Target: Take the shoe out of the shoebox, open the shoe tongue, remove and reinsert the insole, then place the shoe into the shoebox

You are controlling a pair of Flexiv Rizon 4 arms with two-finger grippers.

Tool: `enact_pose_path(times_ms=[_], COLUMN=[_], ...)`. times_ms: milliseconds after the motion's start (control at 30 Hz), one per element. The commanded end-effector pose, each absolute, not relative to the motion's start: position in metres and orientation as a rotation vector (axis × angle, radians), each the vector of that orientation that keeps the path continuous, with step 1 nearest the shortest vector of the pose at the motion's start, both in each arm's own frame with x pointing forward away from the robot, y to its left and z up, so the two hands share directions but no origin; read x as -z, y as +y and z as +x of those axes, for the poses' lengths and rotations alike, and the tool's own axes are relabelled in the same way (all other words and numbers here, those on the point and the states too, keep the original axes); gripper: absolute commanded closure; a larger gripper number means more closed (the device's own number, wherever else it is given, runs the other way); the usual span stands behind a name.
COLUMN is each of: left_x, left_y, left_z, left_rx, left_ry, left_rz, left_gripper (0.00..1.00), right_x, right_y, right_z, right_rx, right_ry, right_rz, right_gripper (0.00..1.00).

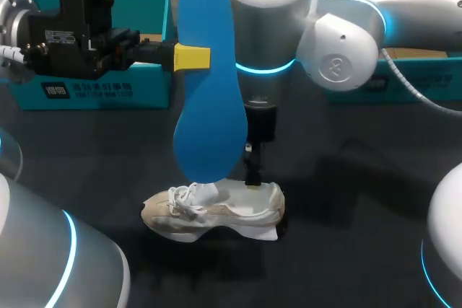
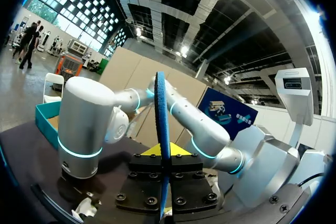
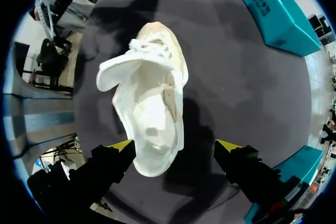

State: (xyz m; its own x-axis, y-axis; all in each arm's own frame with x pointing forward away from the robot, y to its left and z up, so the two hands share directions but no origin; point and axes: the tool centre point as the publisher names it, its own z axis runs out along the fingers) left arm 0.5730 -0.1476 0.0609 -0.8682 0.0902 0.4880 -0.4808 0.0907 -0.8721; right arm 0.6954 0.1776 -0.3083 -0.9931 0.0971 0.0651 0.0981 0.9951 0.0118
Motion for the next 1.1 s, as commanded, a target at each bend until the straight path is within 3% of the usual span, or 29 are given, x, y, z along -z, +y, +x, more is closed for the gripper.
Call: enact_pose_path(times_ms=[33, 1100], left_x=[-0.060, -0.060], left_y=[-0.148, -0.148], left_z=[0.572, 0.572], left_rx=[-1.827, -1.827], left_ry=[-1.959, -1.959], left_rz=[0.385, 0.385], left_gripper=[1.00, 1.00], right_x=[0.325, 0.394], right_y=[0.194, 0.189], right_z=[0.706, 0.708], right_rx=[-0.016, 0.055], right_ry=[-3.072, -3.051], right_rz=[-0.149, -0.208], right_gripper=[0.00, 0.00])
